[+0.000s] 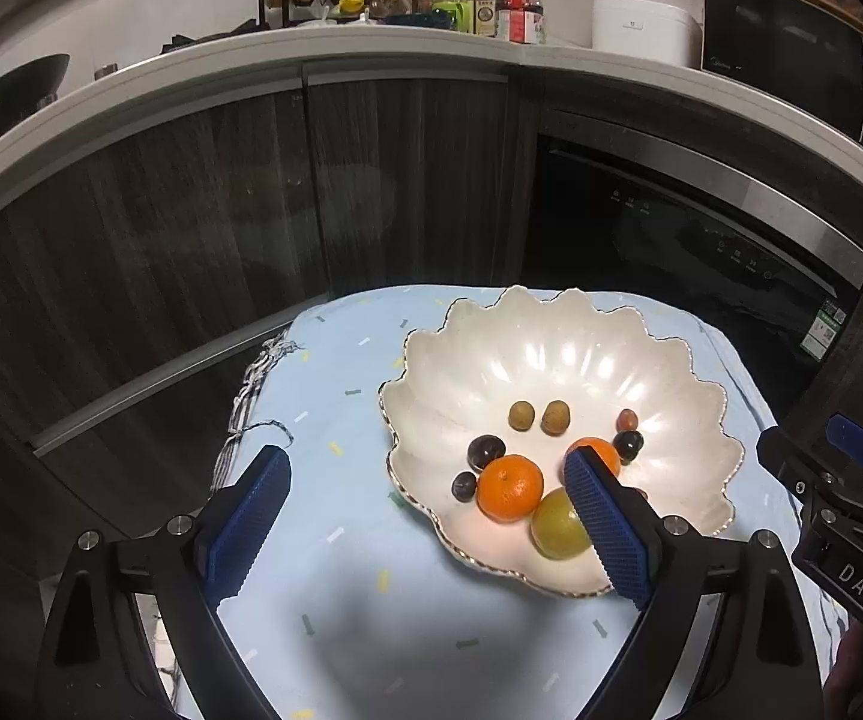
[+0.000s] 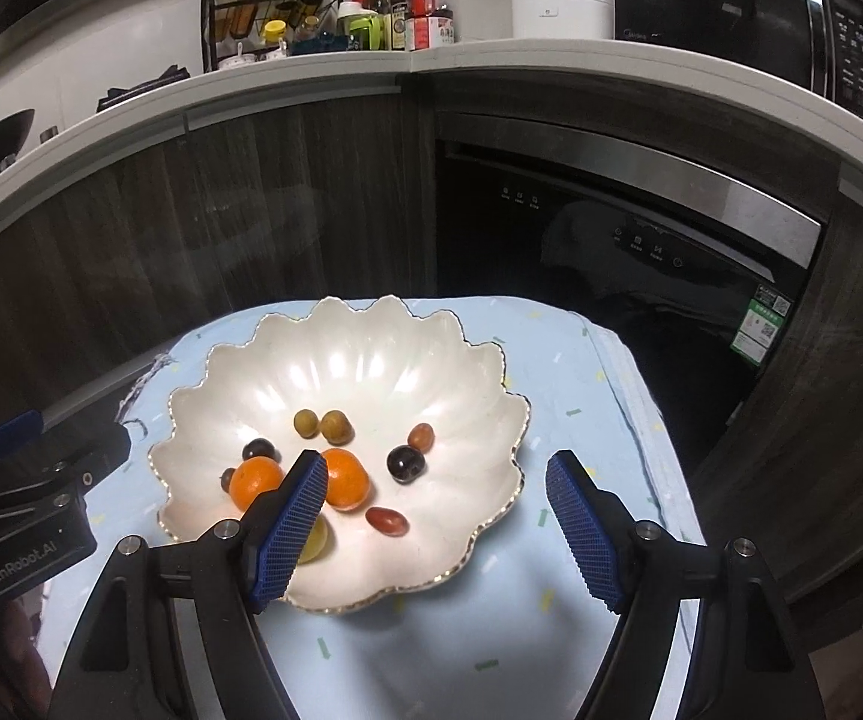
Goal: Organize fruits
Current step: 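Pull both open tools back away from the bowl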
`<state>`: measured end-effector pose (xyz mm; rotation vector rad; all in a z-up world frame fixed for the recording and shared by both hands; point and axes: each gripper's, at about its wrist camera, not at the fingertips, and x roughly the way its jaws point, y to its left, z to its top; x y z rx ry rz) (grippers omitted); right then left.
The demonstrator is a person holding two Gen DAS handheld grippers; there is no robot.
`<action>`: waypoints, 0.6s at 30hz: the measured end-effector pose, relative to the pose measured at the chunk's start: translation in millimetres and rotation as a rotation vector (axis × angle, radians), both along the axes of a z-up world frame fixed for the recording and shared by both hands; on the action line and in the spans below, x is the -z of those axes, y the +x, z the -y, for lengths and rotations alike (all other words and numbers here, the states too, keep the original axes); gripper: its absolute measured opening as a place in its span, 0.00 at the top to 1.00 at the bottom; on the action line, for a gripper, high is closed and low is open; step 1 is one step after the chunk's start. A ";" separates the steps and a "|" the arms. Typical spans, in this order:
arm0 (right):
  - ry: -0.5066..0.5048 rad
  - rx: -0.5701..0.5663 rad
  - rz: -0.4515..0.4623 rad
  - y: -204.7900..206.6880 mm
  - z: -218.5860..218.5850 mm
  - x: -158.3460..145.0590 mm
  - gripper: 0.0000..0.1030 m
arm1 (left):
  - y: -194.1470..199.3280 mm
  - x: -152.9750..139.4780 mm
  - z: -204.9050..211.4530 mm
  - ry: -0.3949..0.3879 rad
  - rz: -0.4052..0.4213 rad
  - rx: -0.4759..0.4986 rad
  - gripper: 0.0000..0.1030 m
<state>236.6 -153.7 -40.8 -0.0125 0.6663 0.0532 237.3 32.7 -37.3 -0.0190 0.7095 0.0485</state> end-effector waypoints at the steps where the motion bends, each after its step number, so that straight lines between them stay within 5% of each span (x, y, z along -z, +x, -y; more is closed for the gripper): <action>1: 0.001 0.000 0.005 -3.5 0.7 -1.8 0.26 | -2.5 -1.3 0.9 0.001 0.003 0.003 0.09; 18: -0.003 -0.004 0.053 -56.1 8.3 -11.3 0.26 | -54.0 -6.7 4.9 -0.004 0.021 0.012 0.06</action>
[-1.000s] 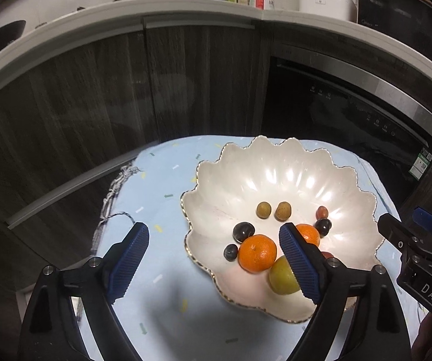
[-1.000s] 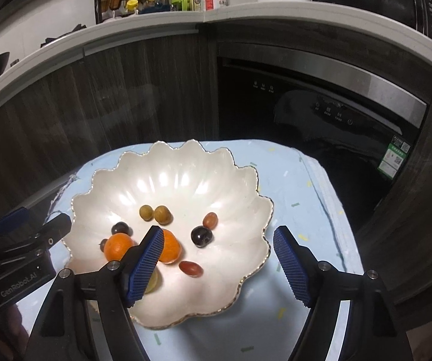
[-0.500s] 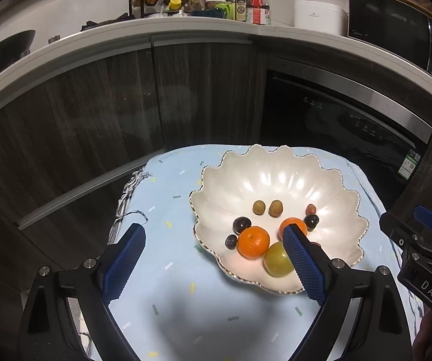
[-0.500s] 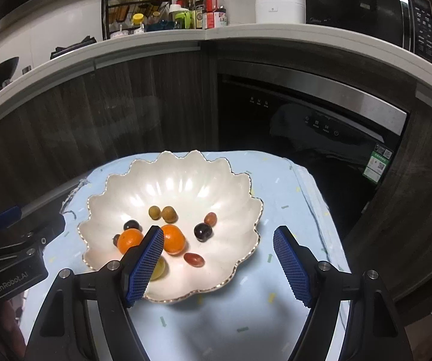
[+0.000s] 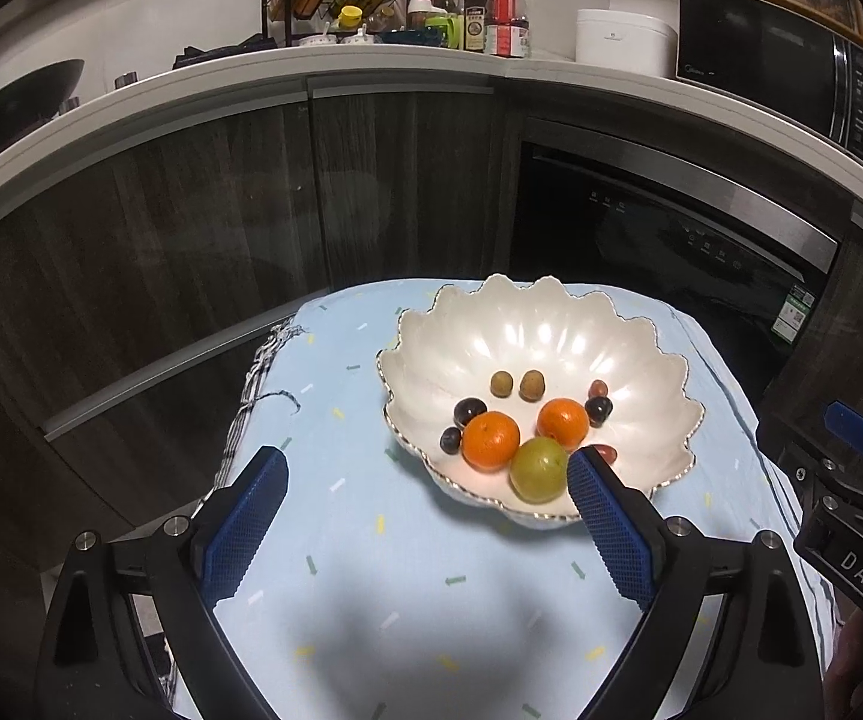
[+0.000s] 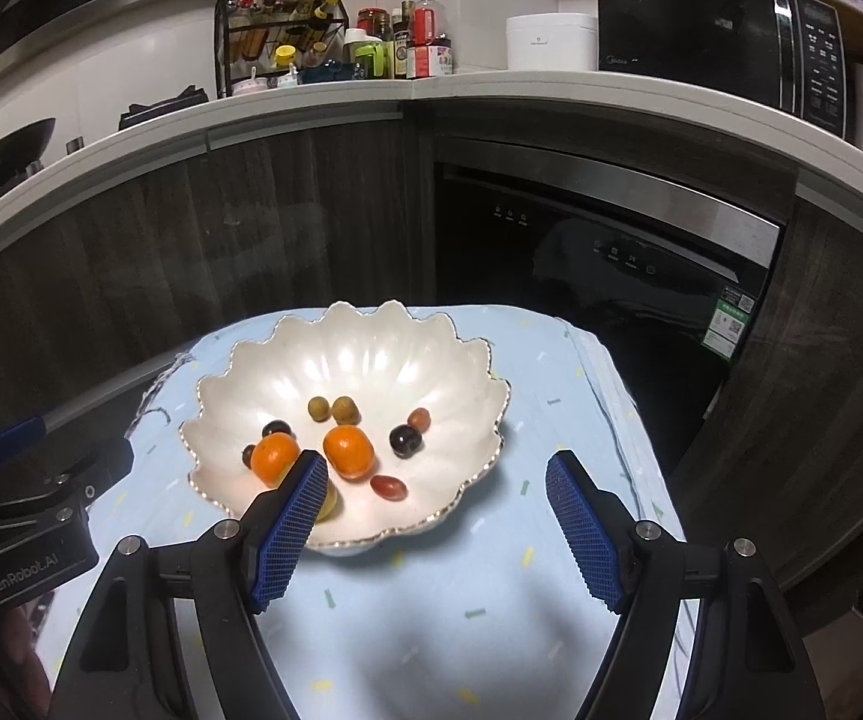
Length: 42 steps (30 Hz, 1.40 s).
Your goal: Organize fruits
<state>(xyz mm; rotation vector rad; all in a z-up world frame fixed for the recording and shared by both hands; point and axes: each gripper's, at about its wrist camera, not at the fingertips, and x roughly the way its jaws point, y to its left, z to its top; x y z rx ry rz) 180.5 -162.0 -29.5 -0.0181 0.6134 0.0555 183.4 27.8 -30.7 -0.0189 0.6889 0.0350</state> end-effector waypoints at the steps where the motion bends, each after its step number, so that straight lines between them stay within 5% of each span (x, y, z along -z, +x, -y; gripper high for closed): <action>1: -0.001 0.000 0.002 -2.5 0.2 0.1 0.26 | -2.7 0.3 0.2 0.001 0.002 0.000 0.06; 6: -0.002 -0.004 0.019 -20.7 1.2 1.3 0.26 | -20.0 2.5 2.7 0.004 0.012 0.004 0.05; 10: -0.004 0.008 0.045 -33.9 3.4 2.3 0.15 | -31.0 4.2 3.7 0.005 0.021 0.003 0.03; 42: -0.003 0.054 0.119 -96.5 25.5 6.0 0.15 | -95.2 6.4 8.8 0.021 0.079 -0.019 0.00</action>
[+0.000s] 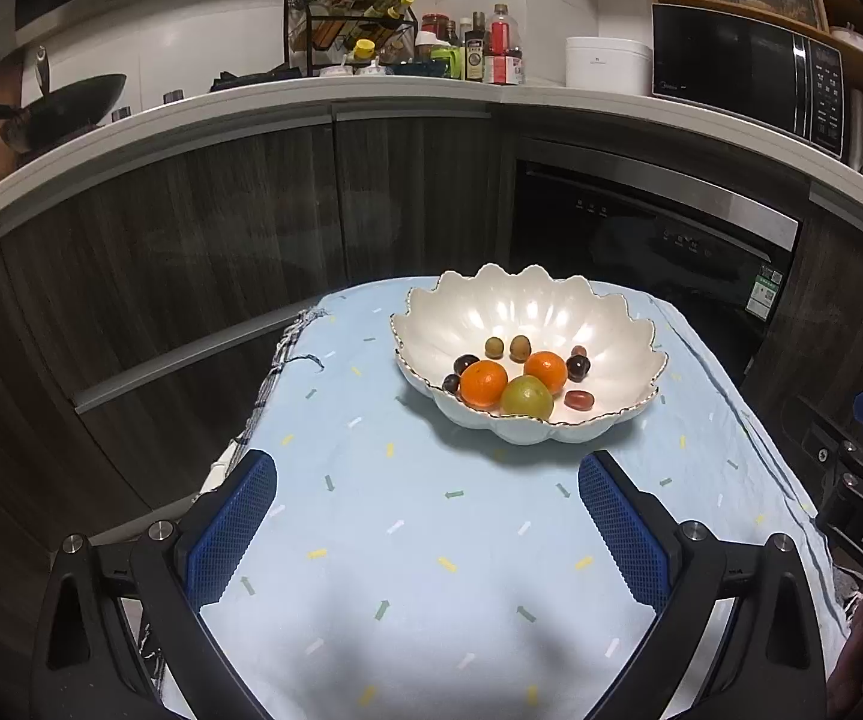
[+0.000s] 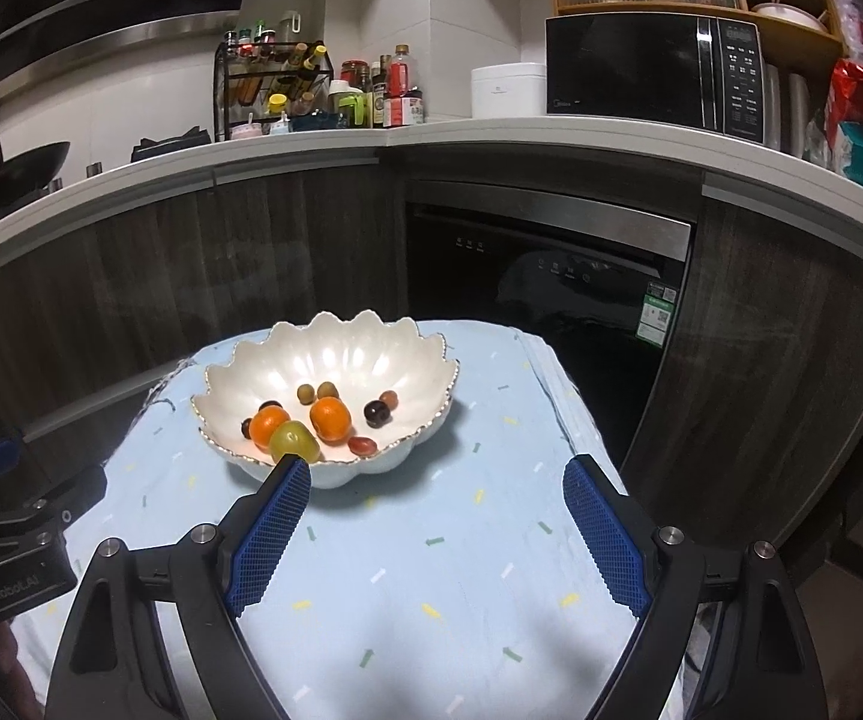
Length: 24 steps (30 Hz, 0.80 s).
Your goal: Organize fruits
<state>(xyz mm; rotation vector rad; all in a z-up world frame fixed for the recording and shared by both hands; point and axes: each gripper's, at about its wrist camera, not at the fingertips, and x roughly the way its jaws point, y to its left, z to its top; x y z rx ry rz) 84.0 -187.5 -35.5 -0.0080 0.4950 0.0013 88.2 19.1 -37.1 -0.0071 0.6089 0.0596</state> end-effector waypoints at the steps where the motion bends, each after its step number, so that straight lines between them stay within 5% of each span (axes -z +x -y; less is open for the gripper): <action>1: 0.002 0.000 -0.003 0.1 0.5 0.8 0.15 | -0.9 -0.1 0.3 -0.001 0.000 0.001 0.00; 24: 0.018 0.003 -0.015 -0.1 2.6 3.1 0.15 | -0.9 1.3 0.1 -0.012 -0.011 0.008 0.00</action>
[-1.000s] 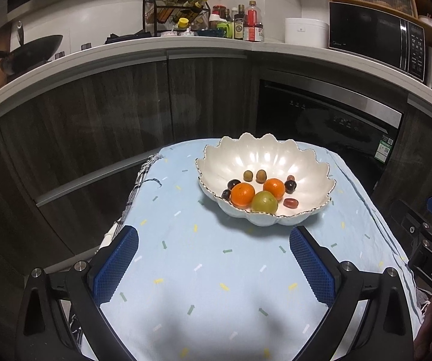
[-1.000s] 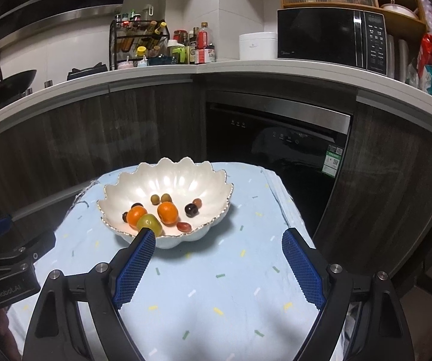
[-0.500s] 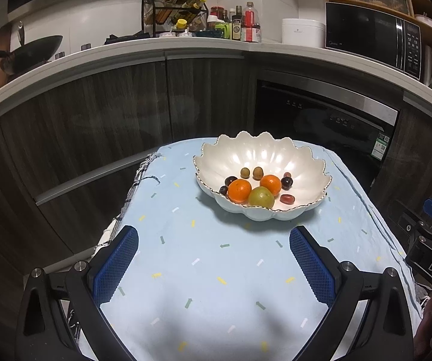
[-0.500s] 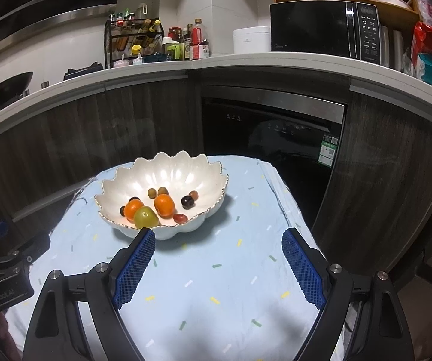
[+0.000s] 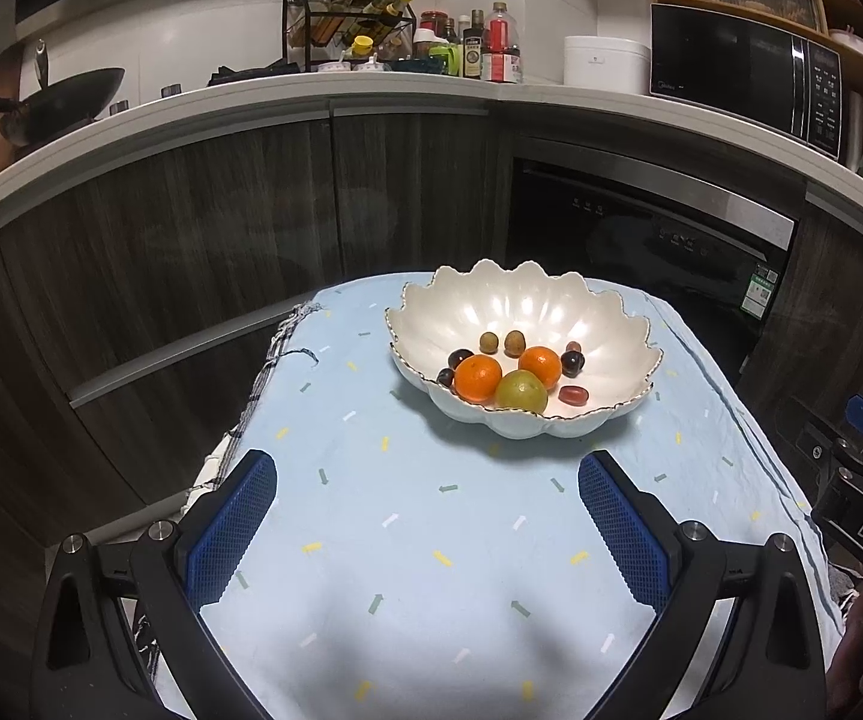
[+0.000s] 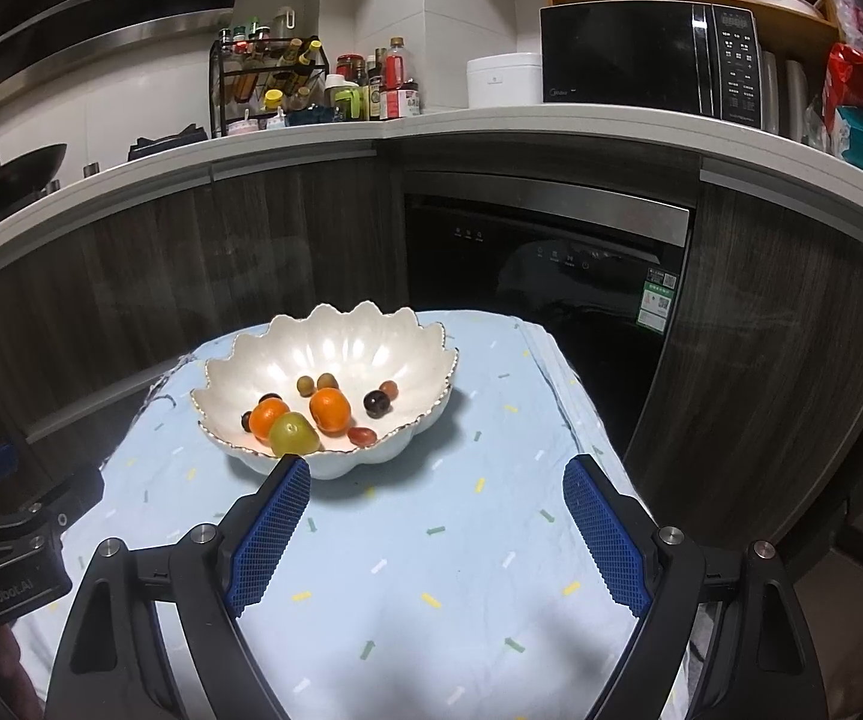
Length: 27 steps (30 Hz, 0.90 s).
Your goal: Organize fruits
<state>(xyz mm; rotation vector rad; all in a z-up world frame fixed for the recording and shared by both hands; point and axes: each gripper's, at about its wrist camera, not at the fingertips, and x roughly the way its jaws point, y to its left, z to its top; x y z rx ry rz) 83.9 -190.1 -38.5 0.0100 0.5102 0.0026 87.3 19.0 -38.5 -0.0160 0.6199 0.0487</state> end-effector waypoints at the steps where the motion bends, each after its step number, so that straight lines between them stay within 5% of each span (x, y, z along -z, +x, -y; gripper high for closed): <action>1: 0.000 -0.001 0.000 0.0 0.2 0.0 0.15 | -0.3 0.4 0.1 0.000 -0.001 0.000 0.00; 27: 0.003 0.001 -0.003 -0.1 0.4 0.6 0.15 | -2.3 2.5 0.3 0.005 0.002 -0.004 0.00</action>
